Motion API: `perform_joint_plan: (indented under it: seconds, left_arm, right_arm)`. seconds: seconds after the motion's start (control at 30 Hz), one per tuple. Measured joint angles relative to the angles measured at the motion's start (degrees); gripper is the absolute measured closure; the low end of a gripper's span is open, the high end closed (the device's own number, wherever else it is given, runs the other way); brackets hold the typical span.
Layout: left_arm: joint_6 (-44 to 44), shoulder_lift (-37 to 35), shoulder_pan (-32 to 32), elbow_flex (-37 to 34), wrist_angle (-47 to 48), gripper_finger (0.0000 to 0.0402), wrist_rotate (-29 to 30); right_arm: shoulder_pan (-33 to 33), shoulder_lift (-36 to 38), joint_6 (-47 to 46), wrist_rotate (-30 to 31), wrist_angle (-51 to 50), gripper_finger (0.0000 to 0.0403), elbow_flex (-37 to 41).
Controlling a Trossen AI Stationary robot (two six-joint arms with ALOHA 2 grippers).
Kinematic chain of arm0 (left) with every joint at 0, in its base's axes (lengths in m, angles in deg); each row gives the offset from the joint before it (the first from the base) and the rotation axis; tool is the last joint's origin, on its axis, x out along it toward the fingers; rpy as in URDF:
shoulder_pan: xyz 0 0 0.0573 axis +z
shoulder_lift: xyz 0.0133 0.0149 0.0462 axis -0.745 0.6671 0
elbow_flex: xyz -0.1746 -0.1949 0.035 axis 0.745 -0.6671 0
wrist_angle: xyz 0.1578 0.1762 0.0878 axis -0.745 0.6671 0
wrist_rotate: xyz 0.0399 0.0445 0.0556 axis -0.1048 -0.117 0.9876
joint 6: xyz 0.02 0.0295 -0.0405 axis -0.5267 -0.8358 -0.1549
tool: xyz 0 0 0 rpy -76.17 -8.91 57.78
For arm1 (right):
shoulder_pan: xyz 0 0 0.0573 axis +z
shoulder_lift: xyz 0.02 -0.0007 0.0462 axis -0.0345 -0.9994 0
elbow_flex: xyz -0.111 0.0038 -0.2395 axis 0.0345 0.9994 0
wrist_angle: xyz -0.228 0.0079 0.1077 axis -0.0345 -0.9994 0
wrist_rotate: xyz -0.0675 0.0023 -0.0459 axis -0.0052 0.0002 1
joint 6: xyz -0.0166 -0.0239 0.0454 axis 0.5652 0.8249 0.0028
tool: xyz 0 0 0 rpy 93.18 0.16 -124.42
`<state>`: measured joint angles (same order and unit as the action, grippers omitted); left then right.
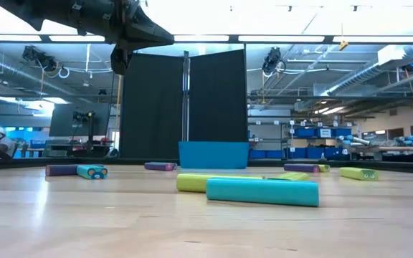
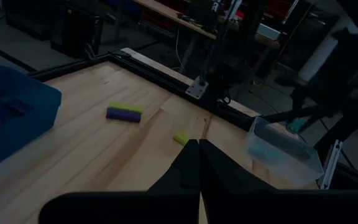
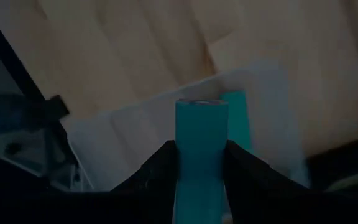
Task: Sort blocks
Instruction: Put the sky blue block into the white bin
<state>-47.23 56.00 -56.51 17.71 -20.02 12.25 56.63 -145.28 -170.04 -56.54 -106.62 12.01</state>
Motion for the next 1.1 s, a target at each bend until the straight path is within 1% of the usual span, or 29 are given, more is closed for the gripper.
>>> perform_joint_plan:
  seconds: [0.1,0.3,0.5,0.67,0.83,1.1]
  left_arm:
    - [0.2,0.0,0.8,0.0,-0.1,0.0398,-0.6]
    - [0.2,0.0,2.1,0.0,-0.4,0.0398,-1.9]
    - [0.2,0.0,2.4,0.1,-0.1,0.0398,-2.2]
    - [-0.4,0.0,2.5,1.1,-0.3,0.0398,-2.4]
    - [-1.1,0.0,2.5,1.9,0.7,0.0398,-2.4]
    - [-1.3,0.0,2.5,3.3,1.4,0.0398,-2.6]
  right_arm:
    - [2.5,-3.0,-4.6,-0.3,4.4,0.0290,0.0]
    - [4.7,-10.2,-11.2,-0.5,12.8,0.0290,0.0]
    - [6.3,-15.0,-19.5,-1.0,14.4,0.0290,0.0]
    - [6.8,-15.4,-23.6,-0.8,15.1,0.0290,1.1]
    - [6.8,-13.9,-23.7,-0.6,16.4,0.0290,5.5]
    - [6.8,-10.9,-23.5,-0.9,29.0,0.0290,15.5]
